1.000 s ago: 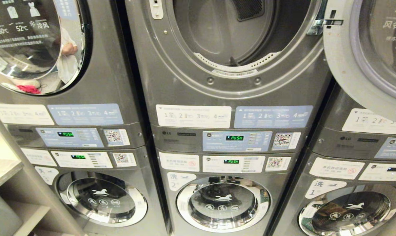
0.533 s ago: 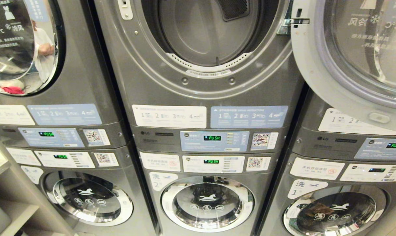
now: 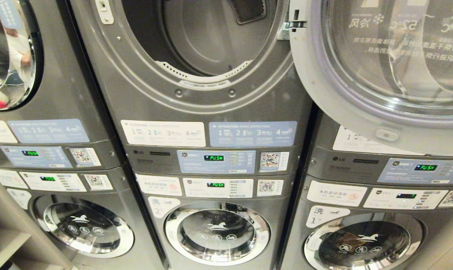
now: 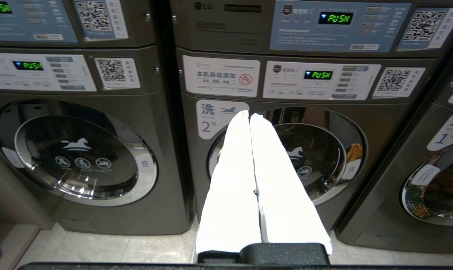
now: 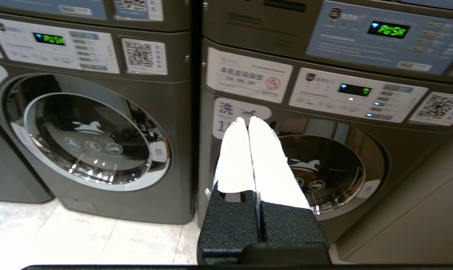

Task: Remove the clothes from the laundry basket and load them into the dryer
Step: Take the clothes out of the basket

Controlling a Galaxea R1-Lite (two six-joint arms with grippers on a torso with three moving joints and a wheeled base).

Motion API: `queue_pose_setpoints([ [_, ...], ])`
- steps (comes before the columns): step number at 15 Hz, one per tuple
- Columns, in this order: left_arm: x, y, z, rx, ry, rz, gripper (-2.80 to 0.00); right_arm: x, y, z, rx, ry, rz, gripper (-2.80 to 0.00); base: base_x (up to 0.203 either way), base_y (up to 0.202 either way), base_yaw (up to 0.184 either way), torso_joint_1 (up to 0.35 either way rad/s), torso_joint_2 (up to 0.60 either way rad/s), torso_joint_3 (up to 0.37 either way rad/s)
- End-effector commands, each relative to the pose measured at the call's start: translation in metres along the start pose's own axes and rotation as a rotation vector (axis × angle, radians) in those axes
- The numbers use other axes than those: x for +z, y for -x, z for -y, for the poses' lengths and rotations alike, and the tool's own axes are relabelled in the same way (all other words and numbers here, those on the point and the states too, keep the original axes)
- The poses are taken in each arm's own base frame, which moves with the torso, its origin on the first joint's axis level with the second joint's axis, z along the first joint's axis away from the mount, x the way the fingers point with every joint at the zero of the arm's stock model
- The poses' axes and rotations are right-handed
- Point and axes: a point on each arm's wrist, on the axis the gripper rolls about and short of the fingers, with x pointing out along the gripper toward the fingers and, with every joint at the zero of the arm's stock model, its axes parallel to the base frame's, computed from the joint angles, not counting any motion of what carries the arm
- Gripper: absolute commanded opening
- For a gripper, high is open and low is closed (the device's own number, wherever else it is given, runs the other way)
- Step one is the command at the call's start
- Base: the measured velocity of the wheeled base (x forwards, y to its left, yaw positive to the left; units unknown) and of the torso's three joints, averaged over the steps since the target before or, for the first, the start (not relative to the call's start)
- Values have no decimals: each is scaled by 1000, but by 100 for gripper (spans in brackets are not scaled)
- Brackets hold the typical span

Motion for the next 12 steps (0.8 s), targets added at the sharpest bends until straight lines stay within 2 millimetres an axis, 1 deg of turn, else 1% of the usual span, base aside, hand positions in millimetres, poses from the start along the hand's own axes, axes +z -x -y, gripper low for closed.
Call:
queue_pose_setpoints([
  [1, 0, 0, 0, 0, 0, -2, -280, 0, 0, 0, 1, 0, 1, -280, 0, -197, 1, 2, -1, 4],
  [12, 0, 0, 0, 0, 0, -2, -280, 0, 0, 0, -1, -3, 1, -280, 0, -195, 1, 1, 4, 2],
])
